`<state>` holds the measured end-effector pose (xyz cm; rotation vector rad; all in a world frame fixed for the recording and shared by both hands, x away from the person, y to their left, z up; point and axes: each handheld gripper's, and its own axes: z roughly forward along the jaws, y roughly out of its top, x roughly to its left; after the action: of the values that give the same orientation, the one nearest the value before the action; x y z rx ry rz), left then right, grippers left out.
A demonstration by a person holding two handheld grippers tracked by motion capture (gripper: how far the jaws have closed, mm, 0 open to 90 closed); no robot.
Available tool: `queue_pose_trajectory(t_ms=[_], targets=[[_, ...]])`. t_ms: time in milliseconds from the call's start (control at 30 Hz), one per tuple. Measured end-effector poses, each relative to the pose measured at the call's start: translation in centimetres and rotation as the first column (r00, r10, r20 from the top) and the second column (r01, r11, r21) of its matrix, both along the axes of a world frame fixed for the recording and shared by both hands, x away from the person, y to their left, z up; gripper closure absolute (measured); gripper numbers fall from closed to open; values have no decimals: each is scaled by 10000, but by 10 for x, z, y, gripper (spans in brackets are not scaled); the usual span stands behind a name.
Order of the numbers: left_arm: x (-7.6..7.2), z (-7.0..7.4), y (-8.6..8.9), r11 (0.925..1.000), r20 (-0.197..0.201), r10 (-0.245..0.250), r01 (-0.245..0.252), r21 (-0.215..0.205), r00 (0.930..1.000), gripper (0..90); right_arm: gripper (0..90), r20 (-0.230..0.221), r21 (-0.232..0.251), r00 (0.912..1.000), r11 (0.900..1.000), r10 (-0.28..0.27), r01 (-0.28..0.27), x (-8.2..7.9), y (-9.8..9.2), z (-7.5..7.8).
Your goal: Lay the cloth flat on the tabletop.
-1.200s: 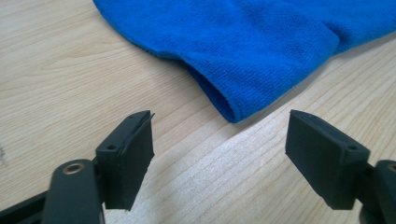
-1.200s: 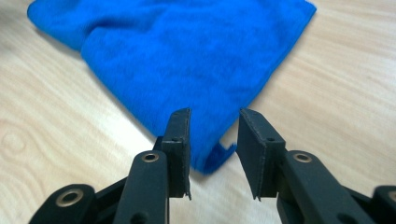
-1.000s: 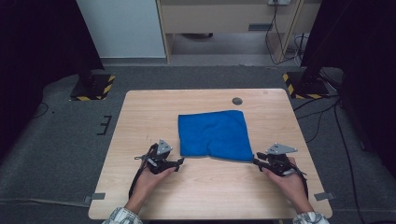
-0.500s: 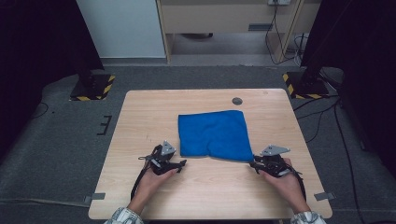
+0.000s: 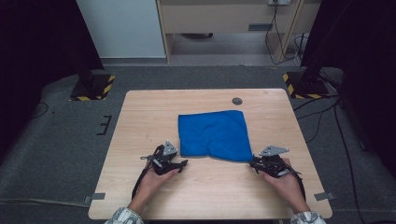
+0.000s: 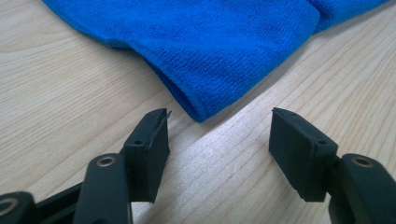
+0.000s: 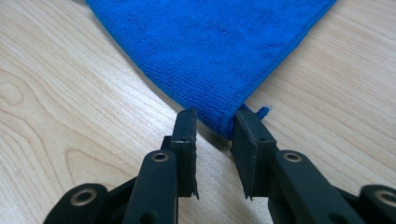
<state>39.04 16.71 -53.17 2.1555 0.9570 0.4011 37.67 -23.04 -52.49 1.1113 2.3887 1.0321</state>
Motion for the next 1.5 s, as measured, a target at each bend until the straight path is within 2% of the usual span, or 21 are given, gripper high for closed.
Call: queue_pose_trajectory(t_ms=[133, 233, 433, 733, 1033, 1200, 1300, 1500], targets=[[2, -1, -3, 9998, 95, 10, -8, -196, 10000, 449, 676, 33, 56, 10000, 10000, 8, -8, 1, 0, 0], [3, -2, -3, 9998, 258, 156, -152, -156, 9995, 517, 681, -8, 65, 10000, 10000, 1, -1, 0, 1, 0], [5, -2, -4, 9996, 443, 264, -257, -146, 9987, 652, 768, 204, 79, 9998, 9999, 72, -74, 0, 2, 2], [7, -3, -2, 9990, 366, 363, -353, -284, 9987, 805, 863, 303, 284, 9994, 9994, 179, -188, 1, 2, 3], [6, -2, -2, 9993, 252, 266, -259, -273, 9993, 851, 881, 310, 299, 9990, 9990, 327, -336, -1, 2, 7], [1, 3, -2, 9991, 223, 48, -39, -422, 9997, 862, 889, 253, 315, 9986, 9984, 467, -475, -6, -2, 8], [-4, 7, 0, 9986, 179, -53, 63, -528, 9998, 866, 890, 205, 309, 9983, 9980, 542, -548, -12, -3, 11], [-18, 17, 4, 9958, 119, -285, 295, -872, 9995, 869, 891, 425, 510, 9954, 9948, 862, -883, -26, 1, 21]])
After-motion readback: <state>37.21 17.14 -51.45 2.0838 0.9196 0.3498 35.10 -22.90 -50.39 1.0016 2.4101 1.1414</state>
